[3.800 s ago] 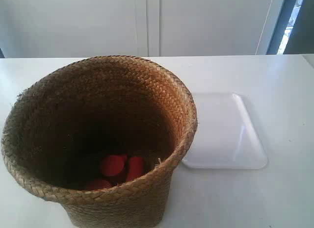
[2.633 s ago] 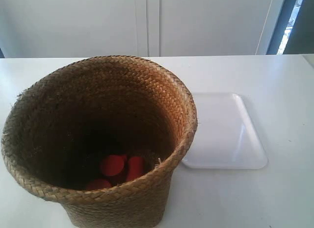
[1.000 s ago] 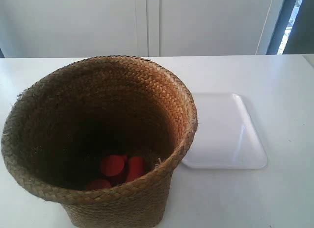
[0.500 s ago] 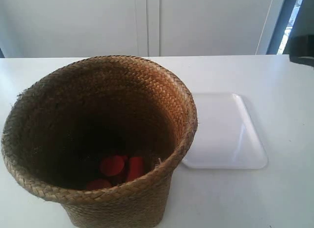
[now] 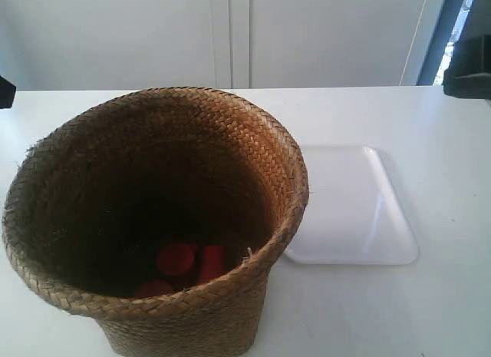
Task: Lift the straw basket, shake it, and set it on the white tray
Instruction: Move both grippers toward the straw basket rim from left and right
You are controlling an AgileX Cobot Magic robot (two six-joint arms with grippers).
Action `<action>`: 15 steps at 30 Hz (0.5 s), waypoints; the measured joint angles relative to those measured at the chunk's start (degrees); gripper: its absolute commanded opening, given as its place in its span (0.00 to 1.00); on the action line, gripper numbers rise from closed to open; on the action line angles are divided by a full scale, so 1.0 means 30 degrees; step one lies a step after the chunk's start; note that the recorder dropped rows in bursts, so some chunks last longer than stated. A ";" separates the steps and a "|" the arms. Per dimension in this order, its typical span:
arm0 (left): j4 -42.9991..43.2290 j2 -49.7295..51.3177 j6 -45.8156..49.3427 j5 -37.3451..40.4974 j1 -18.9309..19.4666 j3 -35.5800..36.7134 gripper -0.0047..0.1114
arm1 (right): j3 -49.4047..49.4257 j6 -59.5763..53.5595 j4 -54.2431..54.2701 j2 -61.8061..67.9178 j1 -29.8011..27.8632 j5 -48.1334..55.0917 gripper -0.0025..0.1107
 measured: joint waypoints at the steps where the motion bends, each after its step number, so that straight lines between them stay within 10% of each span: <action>1: 0.0098 0.0000 0.0000 -0.0067 0.0000 0.0000 0.04 | 0.0000 0.0000 0.0096 0.0000 0.0000 -0.0273 0.03; 8: 0.0541 0.0593 0.1010 -0.1866 0.0000 -0.0440 0.04 | -0.1332 -0.1640 0.2092 0.1360 0.0000 -0.1782 0.07; 15: 0.0435 0.3615 0.0979 0.1099 0.0000 -0.3454 0.18 | -0.4976 -0.2037 0.3371 0.5439 0.0000 0.1427 0.37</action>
